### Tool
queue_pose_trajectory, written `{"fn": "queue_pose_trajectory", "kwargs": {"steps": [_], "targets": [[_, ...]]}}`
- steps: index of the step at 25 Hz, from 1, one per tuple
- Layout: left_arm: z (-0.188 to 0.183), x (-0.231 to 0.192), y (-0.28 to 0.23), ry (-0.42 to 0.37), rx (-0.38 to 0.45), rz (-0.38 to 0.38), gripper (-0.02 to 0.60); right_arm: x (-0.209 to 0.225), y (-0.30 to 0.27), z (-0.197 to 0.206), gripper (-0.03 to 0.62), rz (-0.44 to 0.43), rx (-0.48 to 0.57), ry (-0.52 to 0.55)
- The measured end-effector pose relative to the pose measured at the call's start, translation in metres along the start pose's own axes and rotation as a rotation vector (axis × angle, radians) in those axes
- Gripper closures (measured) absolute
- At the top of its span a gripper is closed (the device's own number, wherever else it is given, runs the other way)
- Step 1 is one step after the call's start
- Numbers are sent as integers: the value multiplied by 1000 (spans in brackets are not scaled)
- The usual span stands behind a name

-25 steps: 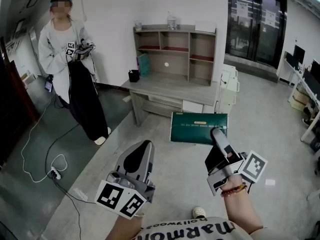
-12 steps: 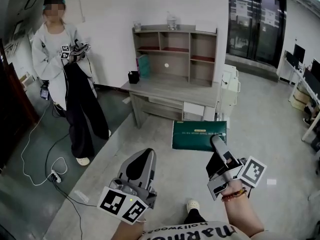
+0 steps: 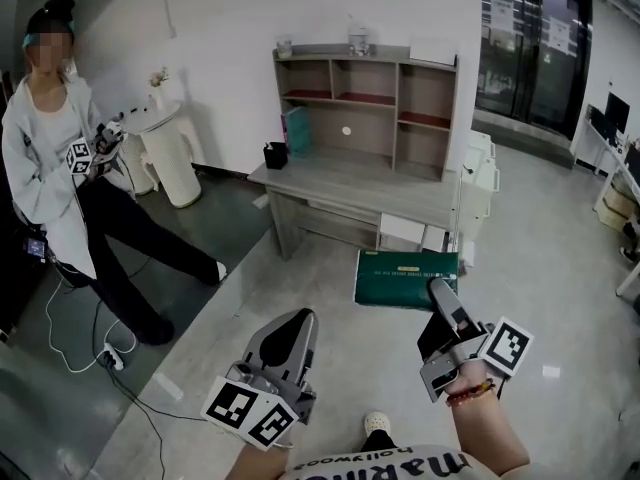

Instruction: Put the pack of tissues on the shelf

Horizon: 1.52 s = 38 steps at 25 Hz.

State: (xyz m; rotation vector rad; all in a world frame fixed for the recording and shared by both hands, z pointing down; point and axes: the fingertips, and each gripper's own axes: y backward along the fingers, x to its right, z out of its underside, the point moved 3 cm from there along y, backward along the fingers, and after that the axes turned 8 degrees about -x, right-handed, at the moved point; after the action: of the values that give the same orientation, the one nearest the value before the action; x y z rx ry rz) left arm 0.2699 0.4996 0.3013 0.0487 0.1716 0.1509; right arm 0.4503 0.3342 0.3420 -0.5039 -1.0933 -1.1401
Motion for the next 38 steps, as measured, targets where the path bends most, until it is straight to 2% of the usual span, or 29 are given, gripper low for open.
{"fn": "queue_pose_trajectory", "kwargs": {"steps": [5,11,14,19,24,30,38], "targets": [[-7,-33,-60,-16,-4,-13,564,29,-51,-42,240,15,-25,-2],[-14,-75,-127,-18,26,-59,563,45,-117,-97,240,-57,-55,38],[-3,-93,-149,-8,1,-72,563,62,-145,-106,240,-66,-74,43],[16,-130,-176,27,-54,-78,563,104,-177,-107,240,-11,-95,6],[19,-177,-214,60,-68,-27,563,129,-217,-115,240,52,-60,5],[-17,-251,-251,2,-61,42,565,129,-299,-121,240,46,-17,13],[-52,-341,-278,-21,-49,89,565,127,-393,-119,240,28,19,32]]}}
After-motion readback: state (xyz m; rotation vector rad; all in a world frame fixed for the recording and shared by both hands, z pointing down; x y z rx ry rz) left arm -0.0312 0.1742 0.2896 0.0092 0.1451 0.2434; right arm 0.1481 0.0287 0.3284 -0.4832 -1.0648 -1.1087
